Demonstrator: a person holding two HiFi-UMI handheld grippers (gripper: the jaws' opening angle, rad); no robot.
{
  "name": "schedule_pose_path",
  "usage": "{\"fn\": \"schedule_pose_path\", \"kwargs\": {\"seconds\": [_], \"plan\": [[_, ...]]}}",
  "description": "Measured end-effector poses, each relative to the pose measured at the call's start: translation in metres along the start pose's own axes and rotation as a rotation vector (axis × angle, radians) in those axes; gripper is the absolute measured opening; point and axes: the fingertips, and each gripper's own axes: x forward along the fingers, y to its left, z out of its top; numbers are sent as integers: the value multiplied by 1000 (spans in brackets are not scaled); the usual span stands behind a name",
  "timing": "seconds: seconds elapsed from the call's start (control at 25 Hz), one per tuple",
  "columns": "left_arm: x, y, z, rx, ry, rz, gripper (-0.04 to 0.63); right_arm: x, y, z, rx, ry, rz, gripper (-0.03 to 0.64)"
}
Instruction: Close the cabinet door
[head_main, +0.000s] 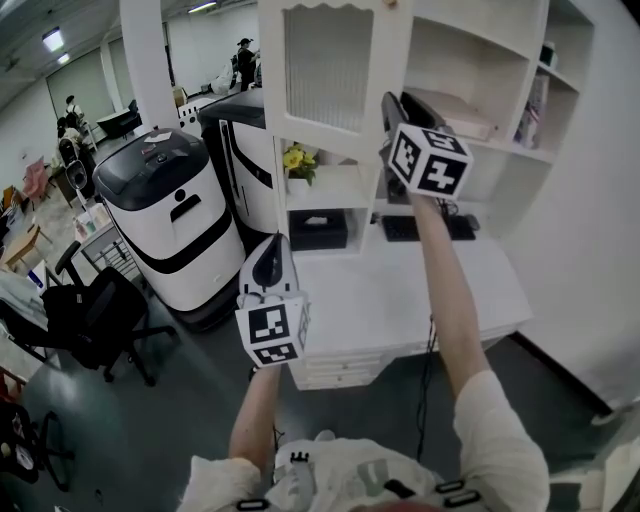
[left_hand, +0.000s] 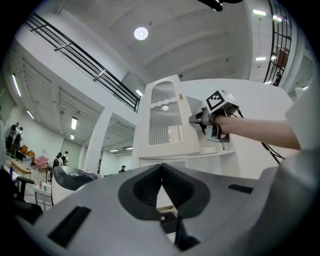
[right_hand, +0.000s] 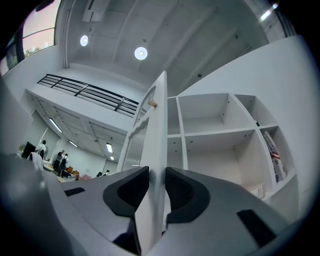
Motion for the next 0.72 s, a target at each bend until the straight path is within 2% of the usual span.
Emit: {"fn": "schedule_pose_path", "kwargs": {"seconds": [0.48, 0.6, 0.72], "plan": [[15, 2, -10, 5, 16, 5, 5, 23, -23, -9, -24, 1, -32, 95], [19, 4, -13, 1, 20, 11, 5, 29, -32, -9, -56, 10, -63, 94], [24, 4, -17, -1, 25, 11, 5, 39, -35, -12, -74, 12, -58, 94]]}}
